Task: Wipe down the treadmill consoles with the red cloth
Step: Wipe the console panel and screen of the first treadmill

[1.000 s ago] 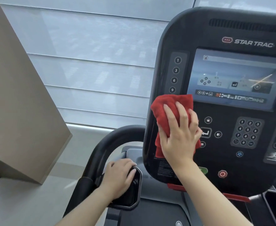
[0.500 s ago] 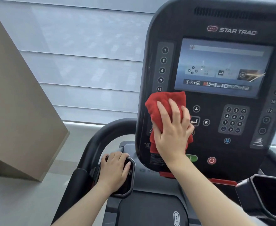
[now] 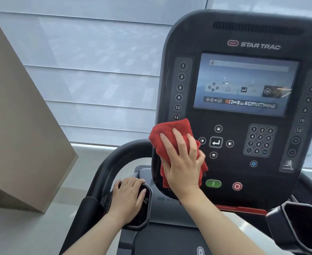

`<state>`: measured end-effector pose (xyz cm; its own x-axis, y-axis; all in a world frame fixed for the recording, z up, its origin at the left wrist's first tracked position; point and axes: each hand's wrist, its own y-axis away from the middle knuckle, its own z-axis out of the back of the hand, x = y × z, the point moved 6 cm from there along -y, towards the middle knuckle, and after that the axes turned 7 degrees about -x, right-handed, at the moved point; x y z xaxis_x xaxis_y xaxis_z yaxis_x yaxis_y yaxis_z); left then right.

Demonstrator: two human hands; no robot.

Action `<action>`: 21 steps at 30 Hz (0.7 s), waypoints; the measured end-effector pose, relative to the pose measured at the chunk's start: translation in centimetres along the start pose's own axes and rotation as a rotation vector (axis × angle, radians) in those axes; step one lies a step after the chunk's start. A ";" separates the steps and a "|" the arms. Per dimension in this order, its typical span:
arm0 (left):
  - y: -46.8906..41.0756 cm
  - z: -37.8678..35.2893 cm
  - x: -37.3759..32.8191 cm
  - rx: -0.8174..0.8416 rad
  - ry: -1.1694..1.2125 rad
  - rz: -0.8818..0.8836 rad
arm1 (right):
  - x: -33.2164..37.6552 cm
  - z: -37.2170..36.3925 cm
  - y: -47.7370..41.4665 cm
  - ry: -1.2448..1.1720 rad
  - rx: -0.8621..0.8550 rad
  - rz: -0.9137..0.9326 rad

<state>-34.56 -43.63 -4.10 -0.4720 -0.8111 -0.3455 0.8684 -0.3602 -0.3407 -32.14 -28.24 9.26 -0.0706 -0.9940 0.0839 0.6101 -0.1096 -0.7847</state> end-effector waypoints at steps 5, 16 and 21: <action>-0.3 0.2 0.4 0.034 0.056 0.008 | -4.3 1.6 -3.0 -0.047 -0.086 -0.210; -4.7 3.3 -1.9 -0.093 0.122 0.000 | -7.6 2.5 -2.6 -0.016 -0.093 -0.219; -10.5 9.4 -6.2 -0.254 0.312 -0.098 | -9.3 3.1 -4.9 -0.034 -0.133 -0.325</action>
<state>-39.30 -39.13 9.82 -0.6079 -0.5862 -0.5356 0.7703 -0.2720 -0.5767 -32.03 -18.47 14.25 -0.2168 -0.9072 0.3606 0.4517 -0.4207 -0.7868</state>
